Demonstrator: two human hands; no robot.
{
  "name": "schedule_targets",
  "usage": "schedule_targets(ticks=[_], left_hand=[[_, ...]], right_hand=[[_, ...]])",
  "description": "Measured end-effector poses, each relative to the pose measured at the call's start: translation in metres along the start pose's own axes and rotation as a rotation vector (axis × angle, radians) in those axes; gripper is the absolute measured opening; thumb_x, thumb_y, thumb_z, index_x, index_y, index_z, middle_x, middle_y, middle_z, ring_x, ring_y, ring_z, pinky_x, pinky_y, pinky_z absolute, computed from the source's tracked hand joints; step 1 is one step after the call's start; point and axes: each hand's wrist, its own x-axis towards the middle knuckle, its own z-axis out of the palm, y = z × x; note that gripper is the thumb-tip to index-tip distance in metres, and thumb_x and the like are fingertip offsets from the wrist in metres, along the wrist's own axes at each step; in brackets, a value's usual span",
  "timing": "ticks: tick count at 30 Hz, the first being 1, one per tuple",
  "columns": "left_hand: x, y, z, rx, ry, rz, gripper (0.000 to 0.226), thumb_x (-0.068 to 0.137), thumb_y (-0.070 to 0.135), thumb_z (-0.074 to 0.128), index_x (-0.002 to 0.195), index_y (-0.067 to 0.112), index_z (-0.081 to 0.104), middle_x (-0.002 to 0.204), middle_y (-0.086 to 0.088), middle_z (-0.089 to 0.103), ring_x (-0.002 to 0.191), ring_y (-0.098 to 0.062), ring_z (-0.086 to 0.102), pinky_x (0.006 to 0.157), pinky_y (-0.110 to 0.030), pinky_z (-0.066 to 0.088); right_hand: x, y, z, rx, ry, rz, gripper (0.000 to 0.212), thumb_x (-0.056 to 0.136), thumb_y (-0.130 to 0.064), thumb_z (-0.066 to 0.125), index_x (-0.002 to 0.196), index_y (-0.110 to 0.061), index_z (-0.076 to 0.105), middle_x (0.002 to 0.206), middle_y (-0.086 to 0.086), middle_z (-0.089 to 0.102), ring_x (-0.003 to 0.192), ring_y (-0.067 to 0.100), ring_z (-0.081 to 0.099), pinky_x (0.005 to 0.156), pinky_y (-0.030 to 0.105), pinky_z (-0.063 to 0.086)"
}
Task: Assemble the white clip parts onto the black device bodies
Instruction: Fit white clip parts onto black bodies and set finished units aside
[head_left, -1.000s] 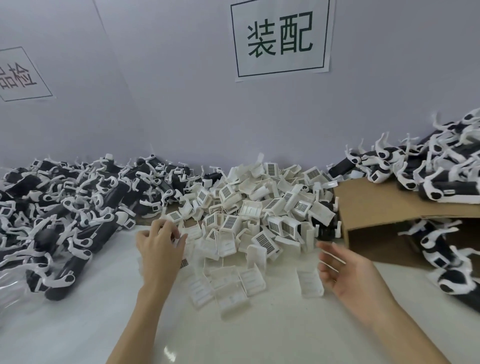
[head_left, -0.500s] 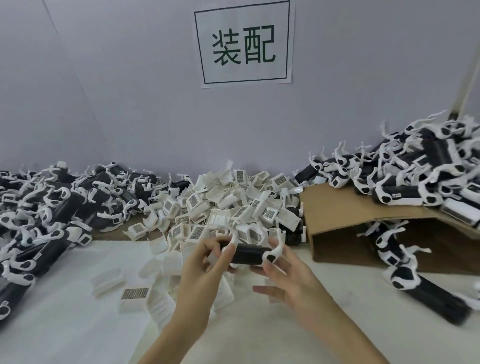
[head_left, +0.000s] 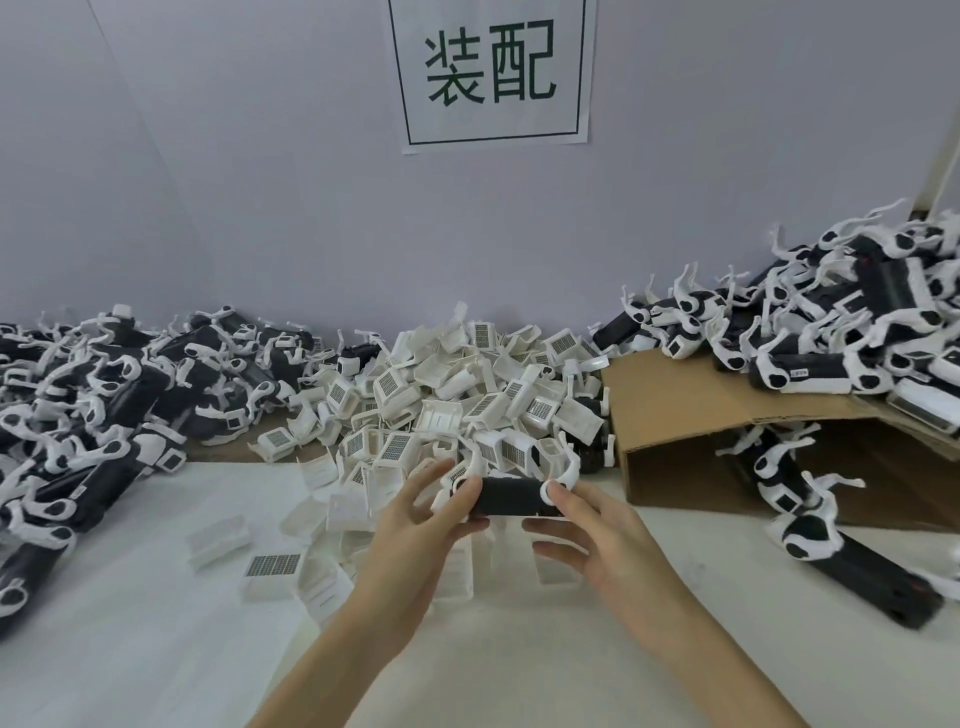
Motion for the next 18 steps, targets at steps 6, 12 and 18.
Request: schedule_targets(ticks=[6,12,18], left_hand=[[0.0,0.0,-0.002,0.016,0.013,0.012,0.052,0.088,0.034,0.084,0.135,0.017,0.069,0.117,-0.004,0.079,0.102,-0.027,0.076,0.106,-0.046,0.055],[0.006,0.011,-0.016,0.028,-0.168,0.068,0.069,0.088,0.024,0.077,0.152,0.013,0.053,0.151,-0.009,0.06,0.138,-0.026,0.059,0.122,-0.046,0.04],[0.002,0.018,-0.018,0.086,-0.204,0.116,0.074,0.072,0.035,0.091,0.141,0.031,0.066,0.148,-0.008,0.063,0.119,-0.025,0.062,0.119,-0.037,0.044]], right_hand=[[-0.004,-0.001,0.005,-0.1,0.017,-0.069,0.049,0.081,-0.042,0.084,0.118,-0.01,0.073,0.103,0.017,0.073,0.089,0.031,0.074,0.076,0.032,0.057],[-0.007,-0.007,0.004,-0.114,-0.13,-0.164,0.053,0.094,-0.024,0.077,0.143,-0.022,0.056,0.131,0.006,0.069,0.105,0.035,0.075,0.079,0.032,0.059],[-0.005,-0.006,-0.004,0.065,-0.264,-0.057,0.059,0.099,0.005,0.058,0.15,-0.022,0.05,0.143,0.012,0.062,0.125,0.032,0.065,0.09,0.045,0.06]])
